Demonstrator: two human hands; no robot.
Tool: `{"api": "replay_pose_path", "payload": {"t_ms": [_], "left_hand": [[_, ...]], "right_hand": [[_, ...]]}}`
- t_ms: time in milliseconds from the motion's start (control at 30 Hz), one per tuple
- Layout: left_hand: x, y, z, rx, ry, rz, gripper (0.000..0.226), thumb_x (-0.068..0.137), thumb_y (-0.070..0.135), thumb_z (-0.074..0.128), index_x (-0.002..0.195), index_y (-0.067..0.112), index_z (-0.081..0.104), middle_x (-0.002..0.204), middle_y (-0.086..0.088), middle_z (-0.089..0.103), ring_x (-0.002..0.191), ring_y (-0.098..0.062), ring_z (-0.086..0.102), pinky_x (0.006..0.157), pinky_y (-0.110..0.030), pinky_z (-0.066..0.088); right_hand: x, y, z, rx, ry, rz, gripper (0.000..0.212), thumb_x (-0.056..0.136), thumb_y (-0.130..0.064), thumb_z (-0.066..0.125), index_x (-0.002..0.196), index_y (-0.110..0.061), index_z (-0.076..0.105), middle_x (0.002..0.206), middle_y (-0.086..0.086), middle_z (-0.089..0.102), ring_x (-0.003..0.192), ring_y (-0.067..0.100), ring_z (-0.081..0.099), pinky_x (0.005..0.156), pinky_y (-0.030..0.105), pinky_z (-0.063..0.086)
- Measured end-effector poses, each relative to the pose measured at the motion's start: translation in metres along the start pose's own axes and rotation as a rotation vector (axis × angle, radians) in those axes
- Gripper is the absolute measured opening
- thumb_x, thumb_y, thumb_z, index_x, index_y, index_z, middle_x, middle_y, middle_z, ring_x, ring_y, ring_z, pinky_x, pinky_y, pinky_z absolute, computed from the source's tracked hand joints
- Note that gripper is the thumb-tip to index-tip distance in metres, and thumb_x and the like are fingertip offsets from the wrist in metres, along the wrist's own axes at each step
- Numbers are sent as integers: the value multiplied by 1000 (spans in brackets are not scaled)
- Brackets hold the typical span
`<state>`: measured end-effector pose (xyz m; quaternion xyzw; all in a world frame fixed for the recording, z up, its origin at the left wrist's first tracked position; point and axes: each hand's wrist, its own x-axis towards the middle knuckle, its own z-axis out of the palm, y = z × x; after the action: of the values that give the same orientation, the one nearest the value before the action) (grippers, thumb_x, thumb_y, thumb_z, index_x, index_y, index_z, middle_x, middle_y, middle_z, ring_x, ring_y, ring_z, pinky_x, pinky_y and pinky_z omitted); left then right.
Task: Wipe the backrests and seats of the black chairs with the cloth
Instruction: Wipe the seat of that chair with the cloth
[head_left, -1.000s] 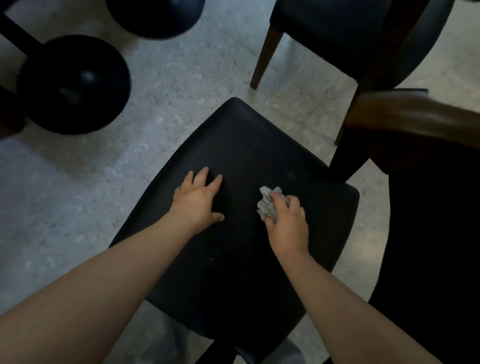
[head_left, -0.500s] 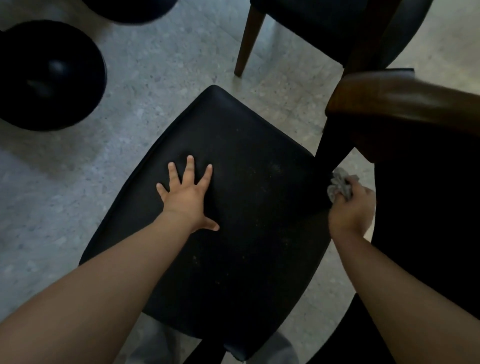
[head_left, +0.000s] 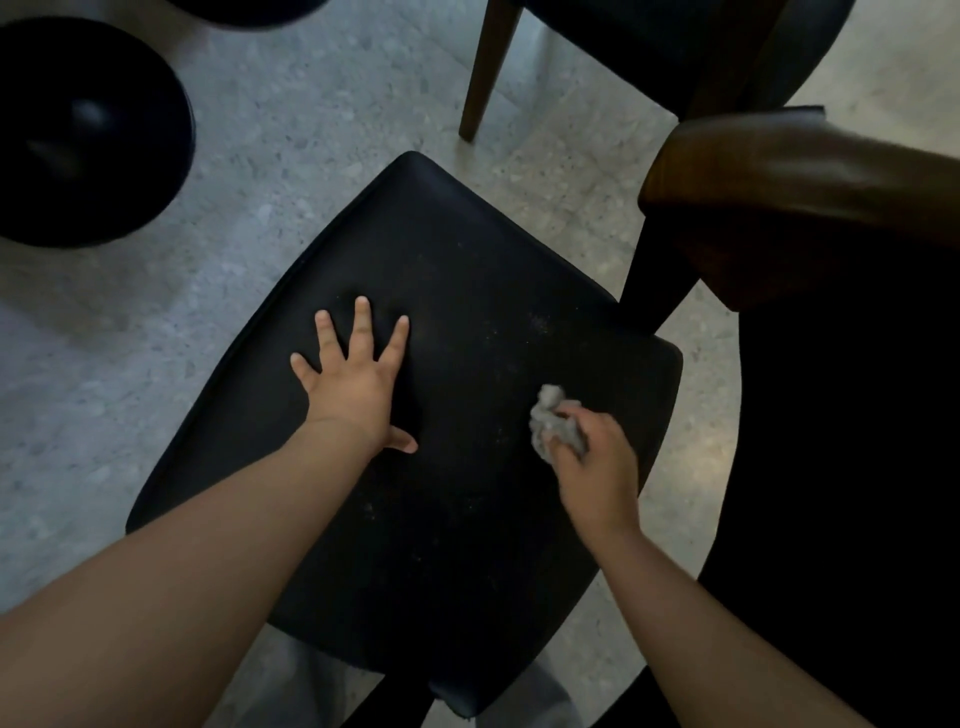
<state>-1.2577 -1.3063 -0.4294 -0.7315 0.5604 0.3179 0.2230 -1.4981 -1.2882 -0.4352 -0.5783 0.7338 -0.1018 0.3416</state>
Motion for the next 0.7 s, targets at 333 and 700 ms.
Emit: {"api": "replay_pose_path", "payload": {"t_ms": [333, 700], "left_hand": [[2, 2, 6, 14, 17, -12, 144, 58, 57, 85, 149, 37, -24, 153, -5, -39, 142, -45, -26, 112, -70, 9], [1, 3, 3, 18, -2, -17, 144, 58, 58, 84, 149, 37, -26, 152, -6, -40, 141, -45, -28, 112, -70, 9]], "right_hand": [[63, 23, -15, 19, 391, 362, 37, 97, -19, 56, 132, -9, 54, 123, 19, 52, 111, 32, 54, 87, 35, 43], [20, 0, -14, 64, 371, 186, 34, 95, -12, 57, 129, -14, 54, 122, 7, 49, 98, 14, 50, 76, 23, 40]]}}
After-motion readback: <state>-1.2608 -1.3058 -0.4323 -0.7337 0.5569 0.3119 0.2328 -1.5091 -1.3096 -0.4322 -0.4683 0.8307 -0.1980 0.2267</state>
